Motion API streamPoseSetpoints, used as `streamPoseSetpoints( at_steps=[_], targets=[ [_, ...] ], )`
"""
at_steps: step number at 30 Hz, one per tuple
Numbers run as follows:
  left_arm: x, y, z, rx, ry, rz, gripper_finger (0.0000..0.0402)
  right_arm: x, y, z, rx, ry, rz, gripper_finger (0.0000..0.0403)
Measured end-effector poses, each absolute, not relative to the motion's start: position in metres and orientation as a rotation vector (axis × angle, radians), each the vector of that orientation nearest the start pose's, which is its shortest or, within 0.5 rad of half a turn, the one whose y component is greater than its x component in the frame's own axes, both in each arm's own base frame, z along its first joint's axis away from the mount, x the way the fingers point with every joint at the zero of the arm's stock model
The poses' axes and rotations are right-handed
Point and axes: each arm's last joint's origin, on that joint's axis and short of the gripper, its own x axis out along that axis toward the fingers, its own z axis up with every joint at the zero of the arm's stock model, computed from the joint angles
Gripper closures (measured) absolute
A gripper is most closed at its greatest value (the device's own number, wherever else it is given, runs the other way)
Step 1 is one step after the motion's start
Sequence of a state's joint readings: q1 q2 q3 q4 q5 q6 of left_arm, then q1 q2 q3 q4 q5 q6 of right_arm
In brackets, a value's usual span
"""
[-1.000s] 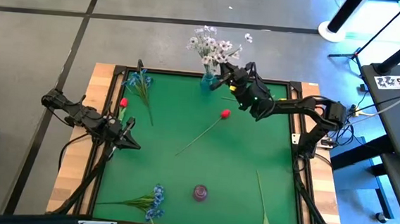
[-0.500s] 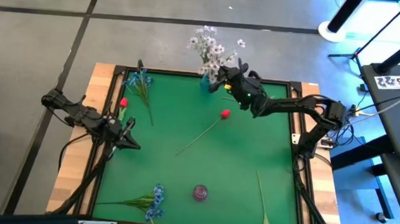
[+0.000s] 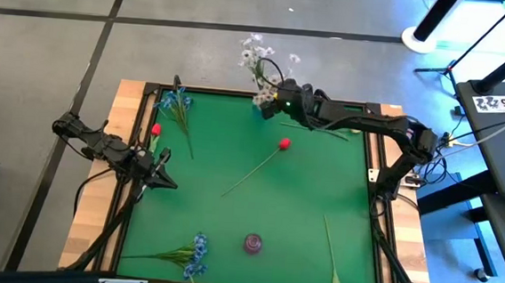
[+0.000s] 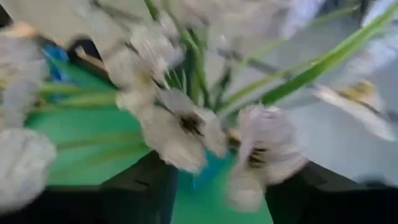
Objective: Sort flowers into vase by color
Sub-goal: Put the white flowers into the blue flower vase, then put the top yellow tulip into the blue flower vase
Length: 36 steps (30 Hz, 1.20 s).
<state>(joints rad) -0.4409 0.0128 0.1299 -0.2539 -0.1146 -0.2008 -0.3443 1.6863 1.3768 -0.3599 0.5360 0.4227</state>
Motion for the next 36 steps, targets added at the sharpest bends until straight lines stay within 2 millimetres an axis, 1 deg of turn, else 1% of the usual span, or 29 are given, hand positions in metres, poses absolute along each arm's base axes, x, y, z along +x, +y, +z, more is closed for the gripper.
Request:
streamPoseSetpoints(
  at_steps=[4,8,11,14,17,19,23,24,27,29,31,34,36],
  targets=[
    [0.081,-0.035,0.182,-0.161,0.164,-0.311,0.0392,0.339,-0.133,0.307,0.434,0.611,-1.021,0.0175],
    [0.081,-0.035,0.182,-0.161,0.164,-0.311,0.0392,0.330,-0.116,0.307,0.509,0.662,-1.120,0.0167],
    [0.081,-0.035,0.182,-0.161,0.164,-0.311,0.0392,0.319,-0.103,0.302,0.547,0.719,-1.235,0.0167],
    [0.081,-0.035,0.182,-0.161,0.165,-0.311,0.0392,0.302,-0.094,0.292,0.590,0.802,-1.388,0.0167],
    [0.081,-0.035,0.182,-0.161,0.164,-0.311,0.0392,0.286,-0.091,0.269,0.685,0.899,-1.493,0.0166],
    [0.081,-0.035,0.182,-0.161,0.164,-0.312,0.0392,0.276,-0.095,0.250,0.760,0.958,-1.543,0.0166],
    [0.081,-0.035,0.182,-0.161,0.164,-0.312,0.0392,0.255,-0.114,0.206,0.930,0.967,-1.639,0.0166],
    [0.081,-0.035,0.182,-0.161,0.165,-0.312,0.0392,0.250,-0.120,0.194,0.979,0.940,-1.663,0.0166],
    [0.081,-0.035,0.182,-0.161,0.164,-0.311,0.0392,0.238,-0.142,0.168,1.126,0.778,-1.719,0.0166],
    [0.081,-0.035,0.182,-0.161,0.164,-0.311,0.0392,0.229,-0.155,0.158,1.176,0.675,-1.755,0.0166],
    [0.081,-0.035,0.182,-0.161,0.164,-0.311,0.0392,0.224,-0.167,0.152,1.224,0.553,-1.781,0.0166],
    [0.081,-0.035,0.182,-0.161,0.165,-0.312,0.0392,0.217,-0.176,0.148,1.296,0.441,-1.837,0.0166],
    [0.081,-0.035,0.182,-0.161,0.164,-0.312,0.0392,0.214,-0.180,0.148,1.308,0.389,-1.877,0.0166]
  ],
)
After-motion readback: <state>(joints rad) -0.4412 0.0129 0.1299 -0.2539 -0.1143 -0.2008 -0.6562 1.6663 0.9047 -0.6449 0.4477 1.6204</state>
